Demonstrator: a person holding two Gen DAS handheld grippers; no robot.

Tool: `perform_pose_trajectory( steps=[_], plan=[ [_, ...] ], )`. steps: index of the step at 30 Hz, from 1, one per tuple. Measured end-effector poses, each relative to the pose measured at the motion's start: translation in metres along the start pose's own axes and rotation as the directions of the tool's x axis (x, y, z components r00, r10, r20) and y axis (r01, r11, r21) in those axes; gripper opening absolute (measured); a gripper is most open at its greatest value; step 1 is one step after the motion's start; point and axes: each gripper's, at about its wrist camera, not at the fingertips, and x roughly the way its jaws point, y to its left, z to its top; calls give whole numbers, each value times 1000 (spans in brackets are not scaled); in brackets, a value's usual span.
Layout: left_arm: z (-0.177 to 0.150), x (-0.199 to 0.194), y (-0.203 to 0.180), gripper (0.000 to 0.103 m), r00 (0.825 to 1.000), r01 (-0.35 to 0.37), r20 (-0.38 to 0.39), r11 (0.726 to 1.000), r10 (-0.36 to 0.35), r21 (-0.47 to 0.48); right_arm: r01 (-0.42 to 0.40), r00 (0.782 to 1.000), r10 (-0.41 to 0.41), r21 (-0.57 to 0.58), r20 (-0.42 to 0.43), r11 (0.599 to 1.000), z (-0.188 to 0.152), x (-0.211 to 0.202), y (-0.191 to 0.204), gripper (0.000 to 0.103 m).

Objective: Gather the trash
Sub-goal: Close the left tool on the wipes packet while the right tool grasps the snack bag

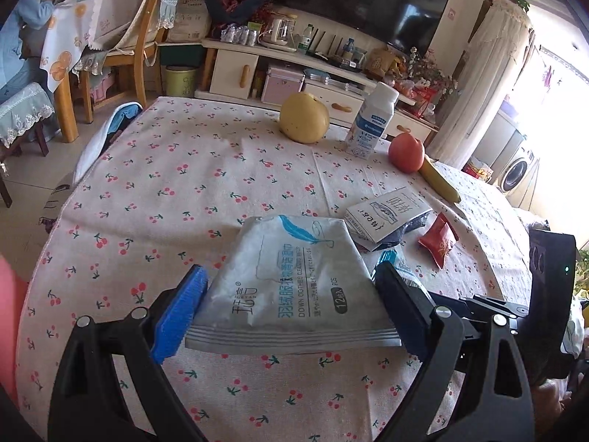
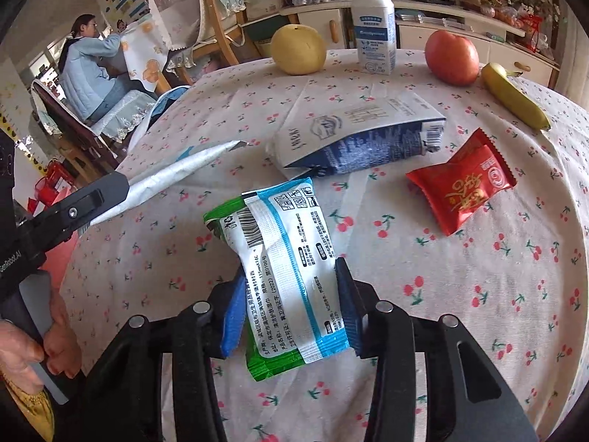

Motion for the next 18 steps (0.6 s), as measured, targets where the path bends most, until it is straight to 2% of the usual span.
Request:
perform_pose_trajectory(
  steps=[2, 8, 11, 13, 14, 16, 18],
  plan=[
    [0, -3, 7, 64, 1000, -4, -6, 1000, 4, -8, -26, 1000, 26, -3, -3, 1000, -2, 2, 12, 44],
    [-4, -4, 34, 64, 999, -3, -47, 996, -1, -88, -92, 996, 92, 24, -5, 996, -6, 5, 34, 44],
    [-4, -6, 45, 64, 999, 2, -54, 992, -9, -127, -119, 993, 118, 51, 22, 992, -6, -4, 38, 43],
    [-4, -5, 49, 71, 997, 33, -65, 988, -44, -153, -121, 992, 118, 58, 52, 991, -4, -14, 39, 43],
    [-4, -4, 49, 83, 995, 53, -71, 985, -65, -162, -120, 991, 116, 62, 66, 991, -2, -20, 39, 43],
    [-4, -2, 45, 86, 993, 70, -82, 986, -83, -151, -120, 989, 113, 71, 94, 990, 0, -30, 36, 43],
    [-3, 4, 38, 91, 993, 60, -97, 992, -70, -107, -116, 987, 106, 76, 120, 990, 3, -40, 34, 43]
  ],
)
